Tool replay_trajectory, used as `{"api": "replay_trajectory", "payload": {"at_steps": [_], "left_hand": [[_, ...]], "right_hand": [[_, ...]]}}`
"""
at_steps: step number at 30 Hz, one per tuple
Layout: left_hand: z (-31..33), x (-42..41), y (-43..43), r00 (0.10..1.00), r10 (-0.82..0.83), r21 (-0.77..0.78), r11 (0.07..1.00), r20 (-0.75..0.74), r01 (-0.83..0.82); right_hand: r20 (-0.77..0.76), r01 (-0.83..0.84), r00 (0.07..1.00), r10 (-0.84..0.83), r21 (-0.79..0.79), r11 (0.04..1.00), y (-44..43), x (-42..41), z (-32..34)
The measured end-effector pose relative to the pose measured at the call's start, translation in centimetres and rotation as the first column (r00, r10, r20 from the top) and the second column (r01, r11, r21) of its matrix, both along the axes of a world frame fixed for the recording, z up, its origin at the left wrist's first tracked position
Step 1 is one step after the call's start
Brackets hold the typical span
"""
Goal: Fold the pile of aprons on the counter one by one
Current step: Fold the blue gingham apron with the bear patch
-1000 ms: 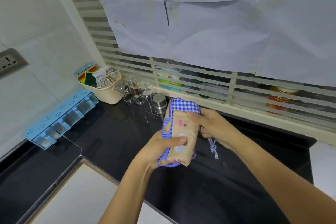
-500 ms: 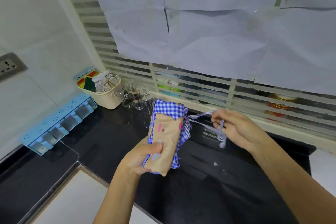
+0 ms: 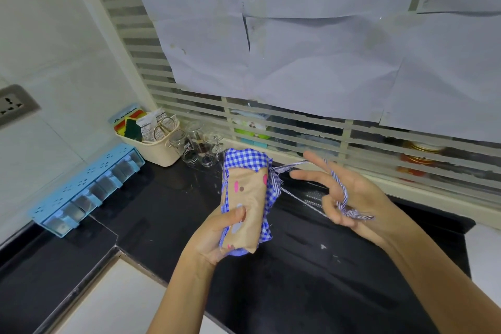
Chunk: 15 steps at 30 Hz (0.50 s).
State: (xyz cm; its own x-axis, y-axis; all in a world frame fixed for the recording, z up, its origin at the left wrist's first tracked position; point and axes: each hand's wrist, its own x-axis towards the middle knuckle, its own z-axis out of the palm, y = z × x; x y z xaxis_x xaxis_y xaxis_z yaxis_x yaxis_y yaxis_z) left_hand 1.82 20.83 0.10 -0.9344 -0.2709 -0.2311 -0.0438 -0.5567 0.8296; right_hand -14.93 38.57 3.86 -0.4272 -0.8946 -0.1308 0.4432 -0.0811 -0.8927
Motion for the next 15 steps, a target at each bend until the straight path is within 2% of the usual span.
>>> {"api": "replay_trajectory", "payload": {"at_steps": [1,3,5,6,8,10,15], "left_hand": [[0.0,-0.3,0.1,1.0,-0.009,-0.009,1.0,-0.014,0.009],[0.5,-0.8,0.3,0.999,0.022,-0.043,0.999,-0.033,-0.024],[1.4,-1.3,0.6,0.997,0.07,-0.154,0.985,-0.01,-0.071],[2.0,-1.5,0.9,0.994,0.101,-0.228,0.969,0.033,-0.091],[2.5,-1.8,1.1,0.98,0.157,-0.411,0.907,0.122,-0.094],[2.8,-2.0,1.4,0.97,0.197,-0.557,0.826,0.144,-0.085],[2.6,-2.4,1.7,0.961,0.239,-0.707,0.704,0.137,-0.074]], "right_hand": [[0.055,-0.031,0.998,0.032,-0.027,0.999,-0.3,0.4,-0.2],[0.267,-0.04,0.962,0.058,-0.072,0.997,-0.7,0.8,-0.8],[0.434,0.028,0.901,-0.01,-0.035,0.999,-1.0,0.7,-1.1],[0.455,0.051,0.889,-0.048,0.006,0.999,-1.1,0.6,-1.1],[0.384,0.079,0.917,-0.109,0.093,0.993,-1.2,0.4,-1.3],[0.261,0.102,0.956,-0.136,0.141,0.985,-1.1,0.2,-1.6],[0.068,0.102,0.992,-0.108,0.09,0.991,-1.1,-0.1,-1.4]]}}
